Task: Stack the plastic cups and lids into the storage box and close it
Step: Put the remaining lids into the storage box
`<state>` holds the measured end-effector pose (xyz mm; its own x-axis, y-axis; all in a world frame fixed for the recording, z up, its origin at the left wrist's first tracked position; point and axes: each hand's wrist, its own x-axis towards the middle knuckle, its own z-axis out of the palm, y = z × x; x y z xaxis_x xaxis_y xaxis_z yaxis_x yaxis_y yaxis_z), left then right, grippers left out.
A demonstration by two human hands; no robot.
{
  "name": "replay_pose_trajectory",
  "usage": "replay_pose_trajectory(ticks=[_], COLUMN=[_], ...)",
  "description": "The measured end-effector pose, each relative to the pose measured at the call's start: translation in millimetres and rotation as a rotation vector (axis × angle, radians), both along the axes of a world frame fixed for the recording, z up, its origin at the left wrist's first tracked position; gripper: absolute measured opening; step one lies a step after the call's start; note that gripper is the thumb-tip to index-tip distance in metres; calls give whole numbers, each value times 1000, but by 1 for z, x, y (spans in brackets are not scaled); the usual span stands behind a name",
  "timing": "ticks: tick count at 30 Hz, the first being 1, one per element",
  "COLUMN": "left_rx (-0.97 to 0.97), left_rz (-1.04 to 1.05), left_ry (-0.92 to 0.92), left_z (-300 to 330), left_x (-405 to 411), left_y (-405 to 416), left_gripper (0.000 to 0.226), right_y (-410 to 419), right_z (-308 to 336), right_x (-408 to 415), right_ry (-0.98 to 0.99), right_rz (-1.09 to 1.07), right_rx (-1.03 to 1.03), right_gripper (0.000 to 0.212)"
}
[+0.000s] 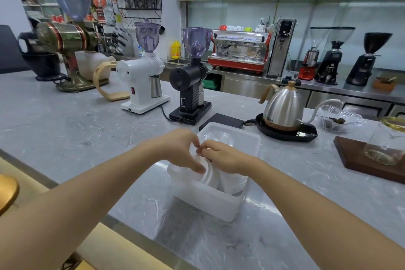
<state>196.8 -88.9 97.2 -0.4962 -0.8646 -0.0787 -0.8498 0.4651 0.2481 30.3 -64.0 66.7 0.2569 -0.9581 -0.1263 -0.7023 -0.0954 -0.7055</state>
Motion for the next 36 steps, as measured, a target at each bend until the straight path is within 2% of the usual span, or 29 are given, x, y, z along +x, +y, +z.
replay_pose_trajectory(ticks=[1, 3, 7, 9, 12, 15, 18, 20, 24, 31, 36], left_rx=[-45, -136, -123, -81, -63, -10, 37, 34, 47, 158, 186], left_rz=[0, -18, -112, -129, -127, -106, -96, -108, -128, -115, -78], left_ry=[6, 35, 159, 189, 203, 122, 86, 72, 27, -90, -77], left_z=[1, 4, 4, 0, -6, -9, -17, -20, -20, -20, -25], left_x=[-1, -3, -11, -15, -19, -21, -23, -26, -29, -37, -37], left_y=[1, 3, 6, 6, 6, 10, 12, 12, 12, 11, 9], left_gripper=[76, 69, 25, 9, 17, 27, 37, 30, 16, 29, 30], right_y=[0, -2, -4, -3, 1, 2, 3, 3, 2, 3, 5], right_z=[0, -1, 0, 1, 3, 7, 8, 7, 5, 4, 2], right_x=[-3, -6, -9, -10, -13, -18, -22, -23, -24, -29, -30], right_ry=[-9, 2, 77, 147, 225, 288, 361, 394, 393, 323, 297], right_rz=[-7, -2, 22, 37, 74, 116, 142, 146, 140, 128, 129], right_rx=[1, -32, -129, -136, -118, -97, -81, -104, -147, -143, -152], right_gripper=[29, 24, 15, 20, 28, 31, 26, 20, 7, 14, 18])
